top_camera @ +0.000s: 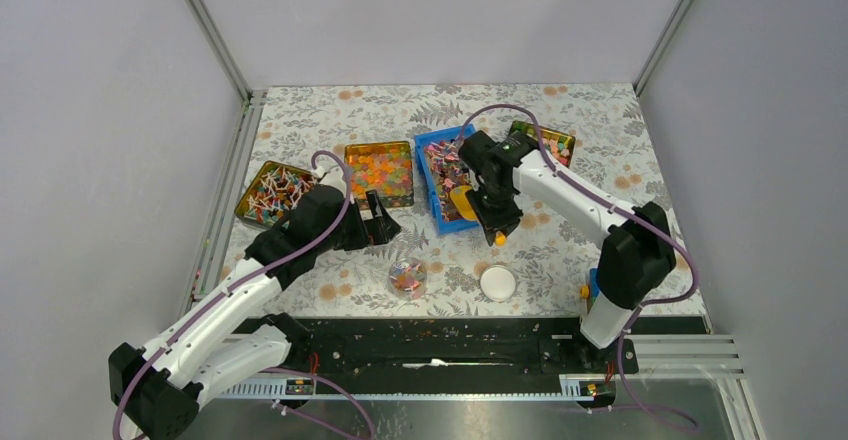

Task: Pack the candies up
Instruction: Scoop the fake candies from the storage box.

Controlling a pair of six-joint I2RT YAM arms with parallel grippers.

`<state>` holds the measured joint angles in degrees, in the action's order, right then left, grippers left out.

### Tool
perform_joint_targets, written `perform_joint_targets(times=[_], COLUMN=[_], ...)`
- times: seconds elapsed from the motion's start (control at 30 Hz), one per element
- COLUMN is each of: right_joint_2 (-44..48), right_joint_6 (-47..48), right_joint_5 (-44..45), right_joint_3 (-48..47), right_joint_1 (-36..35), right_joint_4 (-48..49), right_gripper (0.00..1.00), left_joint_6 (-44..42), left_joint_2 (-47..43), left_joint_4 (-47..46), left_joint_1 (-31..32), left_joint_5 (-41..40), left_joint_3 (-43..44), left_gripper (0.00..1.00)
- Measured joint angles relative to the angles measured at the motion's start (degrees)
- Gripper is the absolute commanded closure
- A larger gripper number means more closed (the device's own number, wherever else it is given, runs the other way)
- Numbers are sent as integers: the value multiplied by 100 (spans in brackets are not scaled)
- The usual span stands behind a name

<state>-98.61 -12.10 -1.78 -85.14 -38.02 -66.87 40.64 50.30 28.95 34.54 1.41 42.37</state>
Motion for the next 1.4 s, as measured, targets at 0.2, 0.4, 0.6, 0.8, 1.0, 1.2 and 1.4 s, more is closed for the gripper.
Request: perform_joint_targets(times=[0.2,0.4,0.6,0.8,1.0,1.2,1.4], right_joint_2=[448,767,1012,1405,1648,1847,1941], right_joint_6=[87,216,413,588,636,673,732], right_joint_5=[-85,-122,-232,-240,-245,-387,-538], right_joint_3=[365,590,721,828,896,907,1078], right_joint_1=[0,0,0,0,-2,-83,-334], right_joint_4=[131,245,339,354,326,247,236], right_gripper=[100,100,100,100,100,100,100], left_joint_6=[-28,-177,-389,-616,-721,-914,-975], left_joint_2=[-33,-37,-122,-326,-551,-557,-505], left_joint_4=[-35,-105,-269,-691,-1139,-1233,-839], left_joint_1=[0,0,0,0,0,0,0], left_joint_5=[0,-4,-13,-7,37,120,120], left_joint_3=[-57,-61,-2,0,-136,-317,-350], left_gripper=[1,1,2,3,2,3,3])
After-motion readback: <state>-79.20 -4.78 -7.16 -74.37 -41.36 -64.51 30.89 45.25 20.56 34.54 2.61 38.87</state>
